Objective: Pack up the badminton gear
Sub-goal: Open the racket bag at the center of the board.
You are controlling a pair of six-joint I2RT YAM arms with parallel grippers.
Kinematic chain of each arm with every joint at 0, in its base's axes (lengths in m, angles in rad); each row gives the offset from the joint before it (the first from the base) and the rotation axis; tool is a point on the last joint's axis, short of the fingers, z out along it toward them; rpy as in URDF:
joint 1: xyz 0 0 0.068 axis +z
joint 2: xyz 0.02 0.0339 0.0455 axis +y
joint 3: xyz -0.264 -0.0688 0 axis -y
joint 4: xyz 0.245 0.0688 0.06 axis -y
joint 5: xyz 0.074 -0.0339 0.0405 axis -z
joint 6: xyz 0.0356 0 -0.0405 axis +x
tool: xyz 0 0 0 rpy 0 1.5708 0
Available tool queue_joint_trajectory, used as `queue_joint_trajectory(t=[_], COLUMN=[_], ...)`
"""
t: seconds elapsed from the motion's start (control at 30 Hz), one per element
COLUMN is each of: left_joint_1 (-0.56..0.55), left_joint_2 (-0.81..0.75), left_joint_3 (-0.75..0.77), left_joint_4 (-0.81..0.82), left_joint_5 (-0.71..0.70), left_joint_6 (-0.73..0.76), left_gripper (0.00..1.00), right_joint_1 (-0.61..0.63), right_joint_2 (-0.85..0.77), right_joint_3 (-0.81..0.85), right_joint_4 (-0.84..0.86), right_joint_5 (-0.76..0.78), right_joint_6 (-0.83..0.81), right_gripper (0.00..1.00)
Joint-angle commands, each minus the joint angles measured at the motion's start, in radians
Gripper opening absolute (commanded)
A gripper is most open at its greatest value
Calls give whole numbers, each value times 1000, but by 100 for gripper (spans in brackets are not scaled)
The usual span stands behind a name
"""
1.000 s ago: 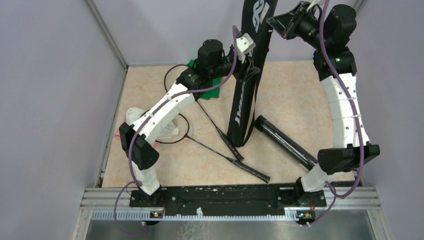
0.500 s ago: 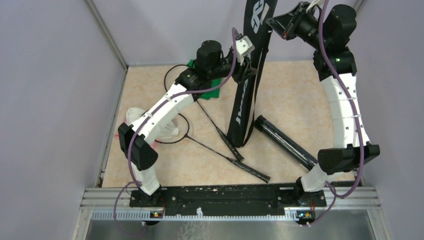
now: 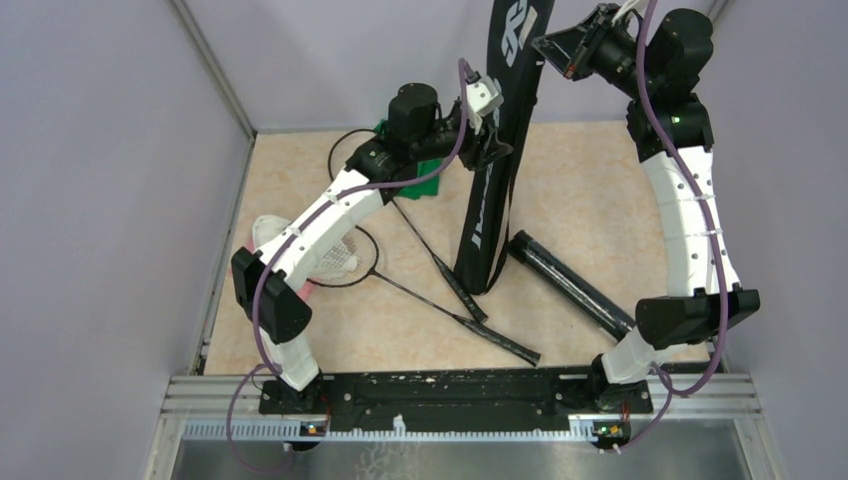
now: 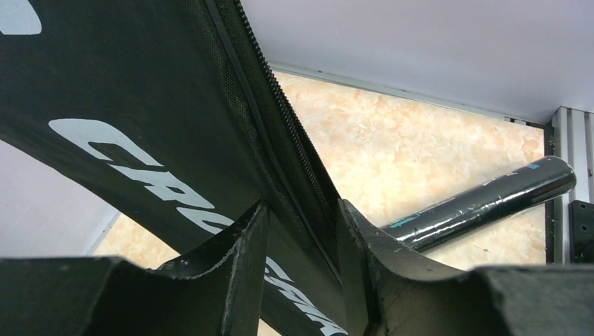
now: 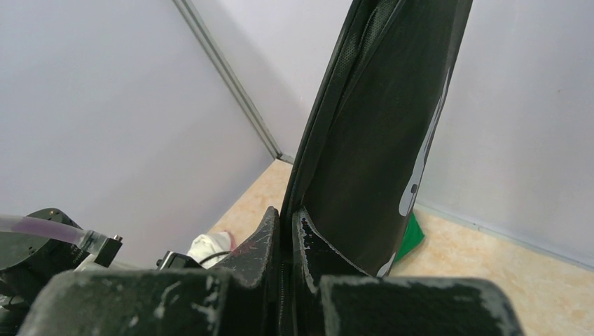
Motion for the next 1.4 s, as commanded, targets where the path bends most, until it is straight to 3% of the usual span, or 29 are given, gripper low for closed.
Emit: queue_joint_trajectory(t=[0.0,0.27,0.63,0.7,0.83,0.93,1.07,1.37], left_joint_1=[5,0,-44,-48,-47,-46,-35,9], left_joint_2=[-37,-25,35,42,42,39,31,5], left_joint_3=[-1,9,60,76,99,139,201,343], left_joint_4=[47,54,41,37,34,22,-2,-54], left_joint_5=[-15,-90,-257,-264,-278,-306,-374,-439], left_joint_6=[4,-12,-29,-30,-34,-41,-84,-94], left_gripper=[45,38,40,32,3,0,0,0], right_joint_1=[10,11,37,39,39,40,39,39], right_joint_2=[-56,-62,-58,-54,-50,-44,-36,-46], right_joint_3=[-3,-15,-39,-40,-35,-14,25,63], right_joint_4=[30,42,41,39,30,9,-14,-71], right_joint_5=[-22,-35,-18,-14,11,46,94,127], right_joint_6=[-10,-2,-23,-24,-49,-81,-129,-210], right_gripper=[0,0,0,0,0,0,12,63])
